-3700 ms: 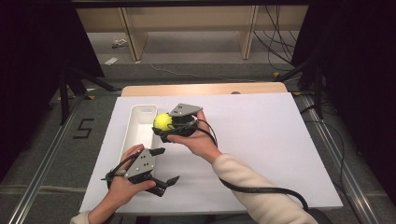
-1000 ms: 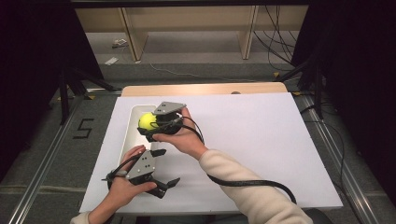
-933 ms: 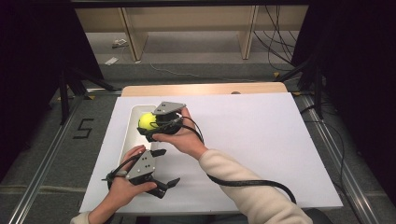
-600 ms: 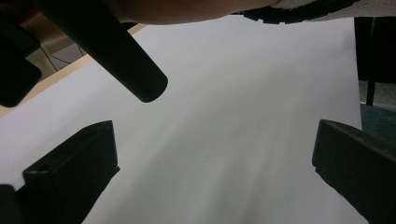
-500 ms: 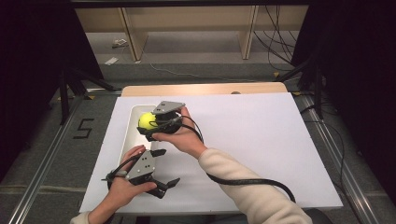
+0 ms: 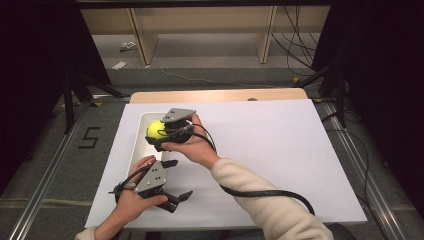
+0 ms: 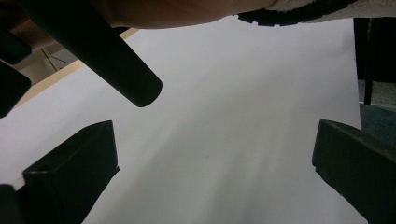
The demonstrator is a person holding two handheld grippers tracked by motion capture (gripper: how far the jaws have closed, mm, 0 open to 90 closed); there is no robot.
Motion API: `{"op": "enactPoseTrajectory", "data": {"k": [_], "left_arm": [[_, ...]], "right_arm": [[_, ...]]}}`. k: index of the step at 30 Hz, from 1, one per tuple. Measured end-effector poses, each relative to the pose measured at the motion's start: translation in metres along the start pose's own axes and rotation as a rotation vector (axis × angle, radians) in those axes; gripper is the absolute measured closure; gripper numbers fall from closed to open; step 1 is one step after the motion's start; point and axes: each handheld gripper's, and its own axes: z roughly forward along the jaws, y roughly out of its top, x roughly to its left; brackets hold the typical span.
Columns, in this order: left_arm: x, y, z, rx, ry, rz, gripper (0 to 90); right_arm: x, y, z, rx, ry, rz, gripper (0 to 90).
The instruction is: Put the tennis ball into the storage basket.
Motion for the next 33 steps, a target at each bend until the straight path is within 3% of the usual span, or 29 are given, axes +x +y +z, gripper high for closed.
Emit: {"op": "enactPoseTrajectory", "data": {"k": [33], "left_arm": [[0.0, 0.0, -0.001, -0.001, 0.004, 0.001, 0.0]], "right_arm": [[-0.001, 0.003, 0.012, 0.011, 0.014, 0.006, 26.4]]}}
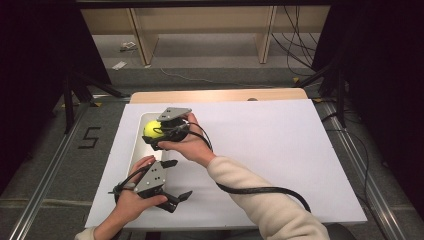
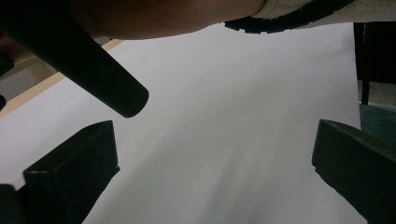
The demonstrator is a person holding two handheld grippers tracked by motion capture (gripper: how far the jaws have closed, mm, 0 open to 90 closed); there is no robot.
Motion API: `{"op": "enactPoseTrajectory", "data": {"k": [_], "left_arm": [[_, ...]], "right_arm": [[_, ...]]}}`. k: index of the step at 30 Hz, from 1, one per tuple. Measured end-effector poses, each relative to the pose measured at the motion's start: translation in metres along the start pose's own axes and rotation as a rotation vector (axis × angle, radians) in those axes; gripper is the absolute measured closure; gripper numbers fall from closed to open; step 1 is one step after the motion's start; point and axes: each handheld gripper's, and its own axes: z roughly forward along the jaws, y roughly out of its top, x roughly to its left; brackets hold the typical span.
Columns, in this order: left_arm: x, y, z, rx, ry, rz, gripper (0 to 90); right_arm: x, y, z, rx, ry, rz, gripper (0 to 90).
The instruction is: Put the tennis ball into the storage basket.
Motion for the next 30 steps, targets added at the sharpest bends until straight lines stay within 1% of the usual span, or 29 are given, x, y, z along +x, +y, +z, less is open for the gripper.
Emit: {"op": "enactPoseTrajectory", "data": {"k": [23, 30], "left_arm": [[-0.0001, -0.0002, -0.0003, -0.001, -0.001, 0.0, 0.0], [-0.0006, 0.0001, 0.0, -0.001, -0.002, 0.002, 0.0]], "right_arm": [[-0.0004, -0.0005, 0.0088, 0.019, 0.01, 0.003, 26.4], [-0.0019, 0.0006, 0.0079, 0.021, 0.007, 0.006, 26.4]]}}
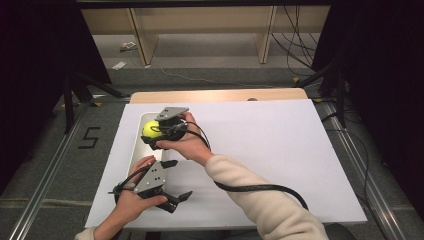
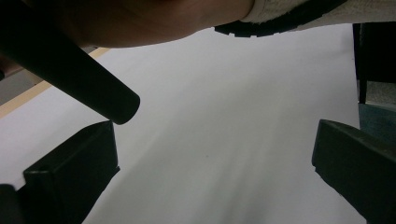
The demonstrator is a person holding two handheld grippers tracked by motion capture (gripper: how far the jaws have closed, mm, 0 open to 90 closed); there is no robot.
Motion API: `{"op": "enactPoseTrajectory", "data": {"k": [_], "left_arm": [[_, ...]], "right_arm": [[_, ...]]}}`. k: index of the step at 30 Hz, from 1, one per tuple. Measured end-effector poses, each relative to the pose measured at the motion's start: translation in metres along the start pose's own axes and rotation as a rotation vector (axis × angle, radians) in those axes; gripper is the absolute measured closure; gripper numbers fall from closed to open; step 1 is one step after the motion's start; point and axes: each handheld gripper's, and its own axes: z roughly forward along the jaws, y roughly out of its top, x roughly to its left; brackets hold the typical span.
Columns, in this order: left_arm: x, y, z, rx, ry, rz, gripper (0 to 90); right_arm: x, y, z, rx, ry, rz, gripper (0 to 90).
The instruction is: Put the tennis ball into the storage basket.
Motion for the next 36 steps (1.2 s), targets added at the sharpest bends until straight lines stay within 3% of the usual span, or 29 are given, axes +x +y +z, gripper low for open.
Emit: {"op": "enactPoseTrajectory", "data": {"k": [36], "left_arm": [[0.0, 0.0, -0.001, 0.0, 0.001, 0.004, 0.0]], "right_arm": [[0.004, 0.007, 0.013, 0.017, 0.029, -0.01, 26.4]]}}
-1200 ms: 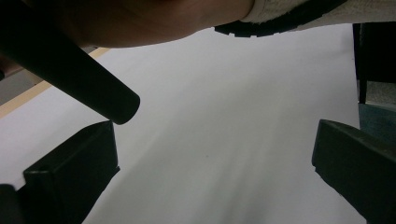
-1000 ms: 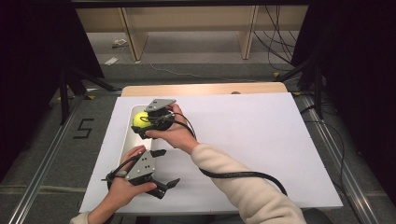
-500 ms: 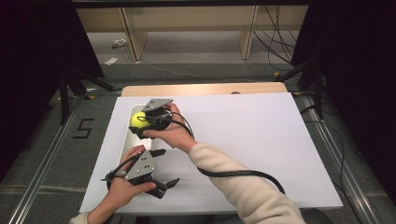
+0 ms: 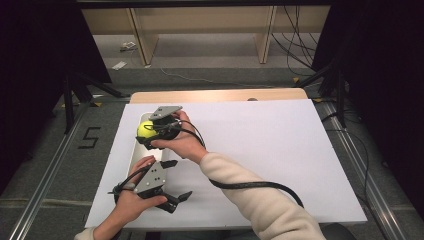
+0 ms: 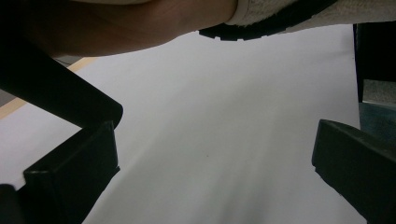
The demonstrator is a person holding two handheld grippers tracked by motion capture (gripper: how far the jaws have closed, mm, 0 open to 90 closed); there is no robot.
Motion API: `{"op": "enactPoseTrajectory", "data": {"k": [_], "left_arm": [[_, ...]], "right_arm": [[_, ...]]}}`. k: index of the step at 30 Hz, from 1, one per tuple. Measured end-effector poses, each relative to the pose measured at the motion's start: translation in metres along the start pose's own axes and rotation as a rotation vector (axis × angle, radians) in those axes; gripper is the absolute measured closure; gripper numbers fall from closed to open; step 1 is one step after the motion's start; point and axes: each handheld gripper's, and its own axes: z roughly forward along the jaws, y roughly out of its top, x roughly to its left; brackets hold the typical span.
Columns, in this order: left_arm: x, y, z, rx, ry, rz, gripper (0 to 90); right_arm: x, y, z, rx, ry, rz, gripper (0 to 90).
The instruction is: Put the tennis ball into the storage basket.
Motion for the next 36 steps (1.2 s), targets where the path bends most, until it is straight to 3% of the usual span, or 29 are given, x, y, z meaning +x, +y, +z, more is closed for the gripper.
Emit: {"op": "enactPoseTrajectory", "data": {"k": [36], "left_arm": [[-0.001, 0.0, 0.0, 0.004, -0.01, 0.004, 0.0]], "right_arm": [[0.002, -0.006, 0.014, 0.028, 0.025, 0.001, 26.3]]}}
